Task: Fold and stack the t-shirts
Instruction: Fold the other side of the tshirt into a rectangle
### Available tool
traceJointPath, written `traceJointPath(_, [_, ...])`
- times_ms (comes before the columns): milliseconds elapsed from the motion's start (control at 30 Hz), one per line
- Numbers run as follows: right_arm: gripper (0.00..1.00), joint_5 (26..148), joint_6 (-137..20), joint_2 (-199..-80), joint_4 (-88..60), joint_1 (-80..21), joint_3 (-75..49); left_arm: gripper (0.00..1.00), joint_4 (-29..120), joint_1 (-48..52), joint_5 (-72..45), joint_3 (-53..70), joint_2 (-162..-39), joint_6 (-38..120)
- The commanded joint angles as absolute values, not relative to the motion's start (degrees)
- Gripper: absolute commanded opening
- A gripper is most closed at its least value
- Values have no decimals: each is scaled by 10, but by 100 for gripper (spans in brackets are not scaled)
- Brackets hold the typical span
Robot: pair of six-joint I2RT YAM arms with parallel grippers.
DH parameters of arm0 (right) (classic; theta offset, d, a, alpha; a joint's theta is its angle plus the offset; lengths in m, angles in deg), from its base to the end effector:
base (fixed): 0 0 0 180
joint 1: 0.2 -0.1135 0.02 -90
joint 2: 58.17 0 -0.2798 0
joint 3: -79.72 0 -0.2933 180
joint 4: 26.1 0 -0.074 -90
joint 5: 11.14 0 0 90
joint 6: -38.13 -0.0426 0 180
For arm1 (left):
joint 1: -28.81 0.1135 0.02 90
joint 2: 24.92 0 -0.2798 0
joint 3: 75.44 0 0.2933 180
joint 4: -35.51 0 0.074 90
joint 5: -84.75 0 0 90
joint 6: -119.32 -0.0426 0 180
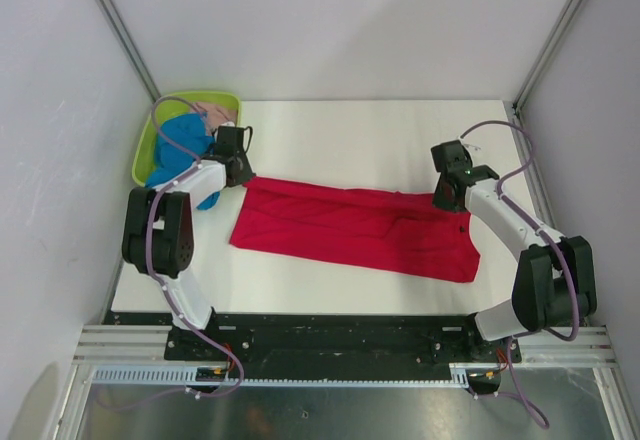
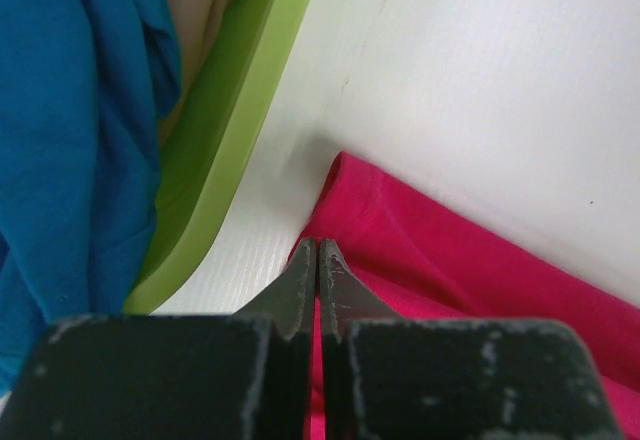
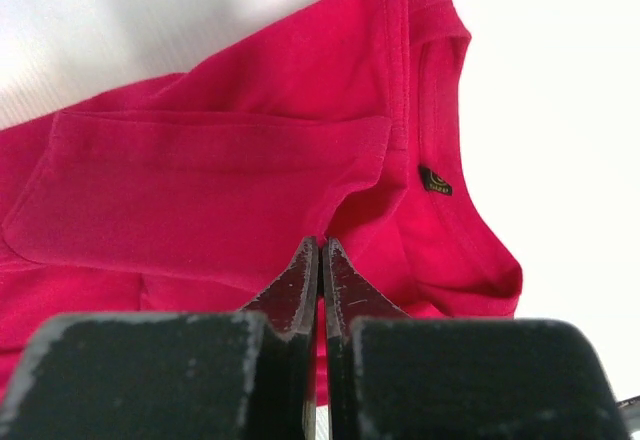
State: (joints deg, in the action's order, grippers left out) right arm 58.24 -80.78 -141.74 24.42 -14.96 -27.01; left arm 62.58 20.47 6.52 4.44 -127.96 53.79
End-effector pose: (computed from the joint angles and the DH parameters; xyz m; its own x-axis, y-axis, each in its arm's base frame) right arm 0.3256 0.0703 0.2397 -0.7741 0.2640 -0.5754 0.3448 0.9381 -0.0335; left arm 0.4236 -0.0533 0.1818 -0.6975 -0.3076 -0.6472 -0.3033 0.9450 -0.1223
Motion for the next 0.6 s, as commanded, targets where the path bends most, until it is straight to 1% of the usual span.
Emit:
traceJointPath(0, [0,558,-815,-1393,257,-152,-285,0,611,207,68,30,-1239,542])
traceJointPath(367, [0,553,-815,-1393,245,-157,-319,1,611,206,61,2,-1231,560])
traceJointPath(433, [0,555,-815,-1396,242,-157,-322,4,611,206,62,-3,-1230,566])
traceJointPath(500, [0,557,-816,-1400,238,-160,-325,10,612,206,59,-8,-1230,572])
traceJointPath(567, [0,558,-818,-1403,235,-163,-326,22,611,206,55,-14,-1227,580])
